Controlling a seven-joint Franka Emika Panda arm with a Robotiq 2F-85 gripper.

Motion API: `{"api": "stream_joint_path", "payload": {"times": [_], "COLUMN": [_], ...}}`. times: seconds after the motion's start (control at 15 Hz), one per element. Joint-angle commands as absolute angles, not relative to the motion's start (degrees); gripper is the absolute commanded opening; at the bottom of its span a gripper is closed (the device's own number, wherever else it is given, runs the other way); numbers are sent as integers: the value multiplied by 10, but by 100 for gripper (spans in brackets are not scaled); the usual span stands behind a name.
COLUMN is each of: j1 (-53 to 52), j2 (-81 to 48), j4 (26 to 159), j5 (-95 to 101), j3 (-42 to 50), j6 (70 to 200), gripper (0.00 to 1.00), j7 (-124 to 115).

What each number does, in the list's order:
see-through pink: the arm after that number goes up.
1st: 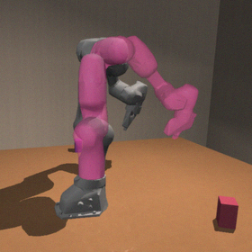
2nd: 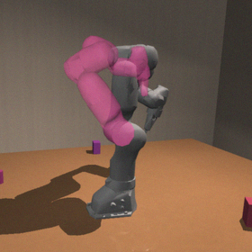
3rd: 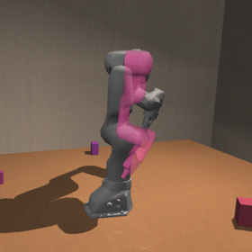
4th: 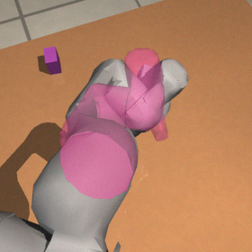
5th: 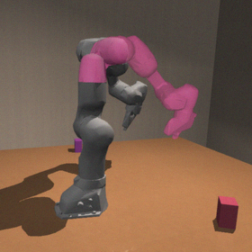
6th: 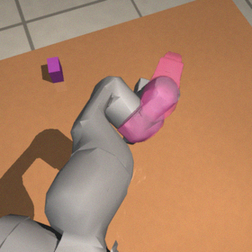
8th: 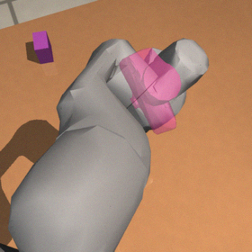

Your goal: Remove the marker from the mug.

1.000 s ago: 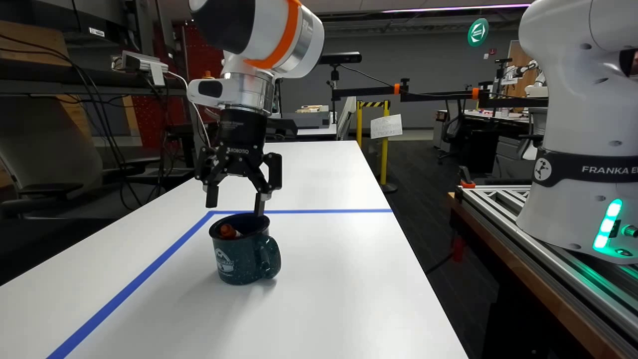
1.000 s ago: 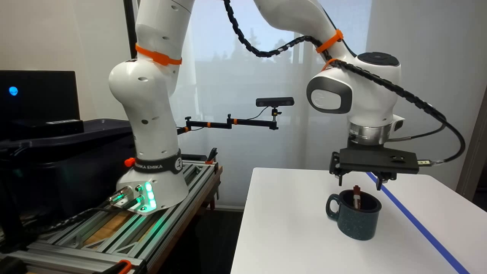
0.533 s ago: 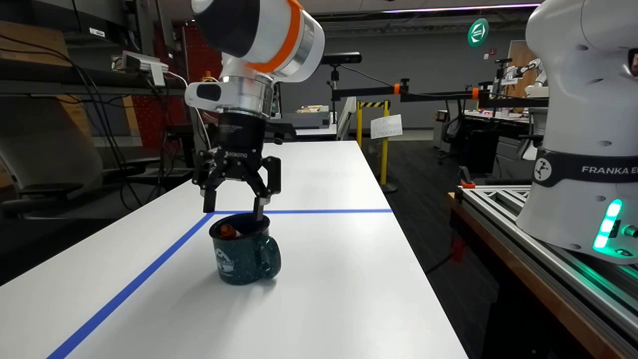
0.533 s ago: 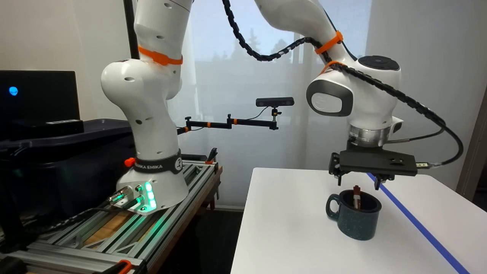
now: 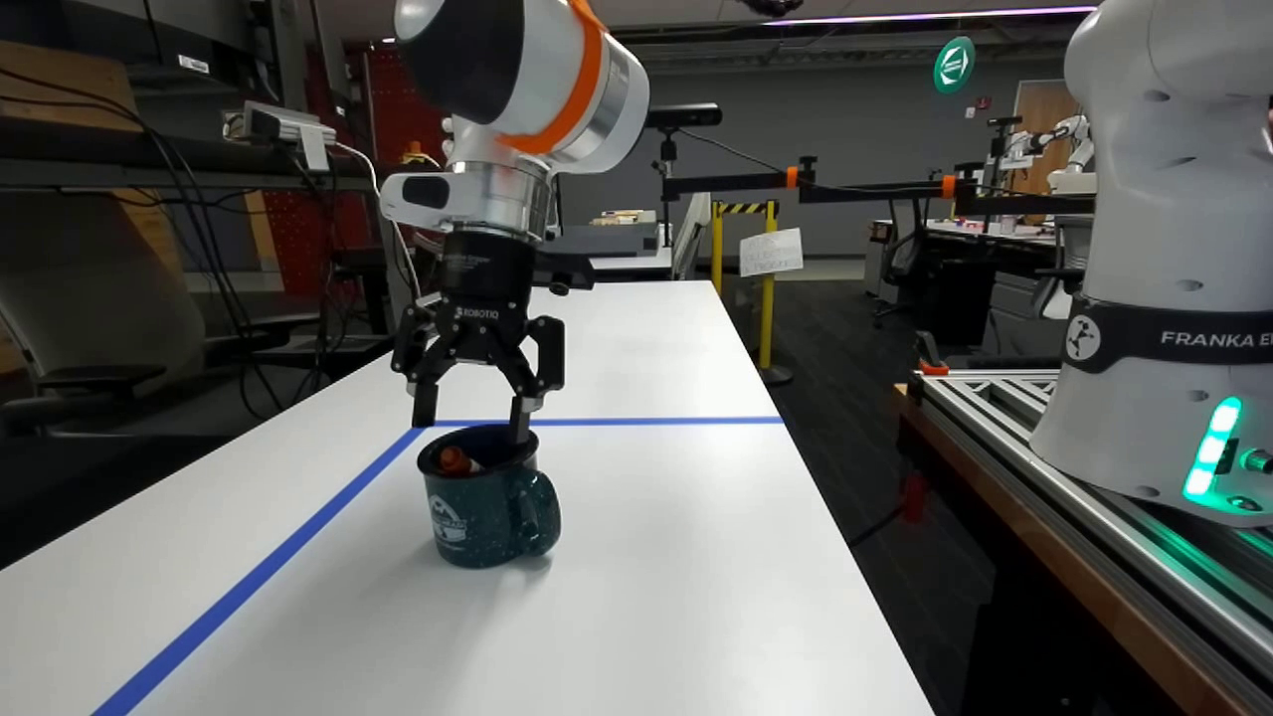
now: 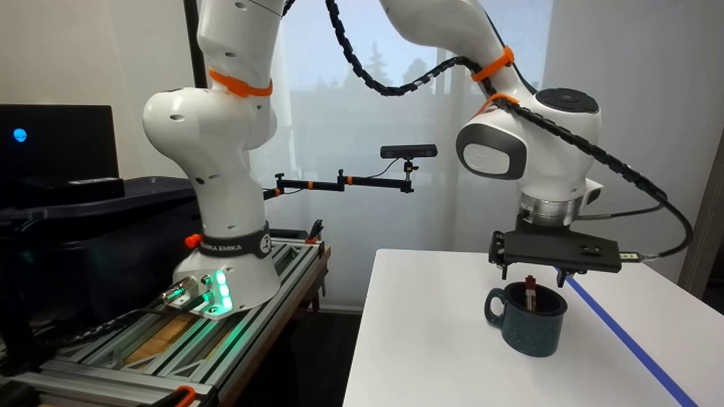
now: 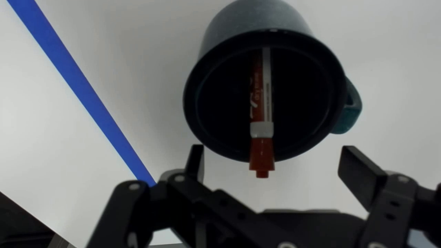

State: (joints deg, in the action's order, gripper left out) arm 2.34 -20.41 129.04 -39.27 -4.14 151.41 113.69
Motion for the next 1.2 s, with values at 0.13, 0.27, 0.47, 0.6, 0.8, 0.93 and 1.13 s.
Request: {"api": "stream_joint_path", "payload": {"times": [0.13,0.27,0.47,0.6,0.8,0.93,1.13], "j1": [56,61,68,73,81,86,92], "j2": [-210,-210,-209,-209,-214,-222,-232], "j4": [1288,1288,1287,1286,1283,1279,1273], "j5": [-385,-386,-390,-393,-401,-406,-413], "j3": [-70,-75,-80,-84,-90,-95,-102], "j6": [1514,1515,1516,1514,1512,1514,1515], "gripper": [99,84,62,58,72,73,65], "j7": [1136,1136,1139,1142,1151,1156,1161]}}
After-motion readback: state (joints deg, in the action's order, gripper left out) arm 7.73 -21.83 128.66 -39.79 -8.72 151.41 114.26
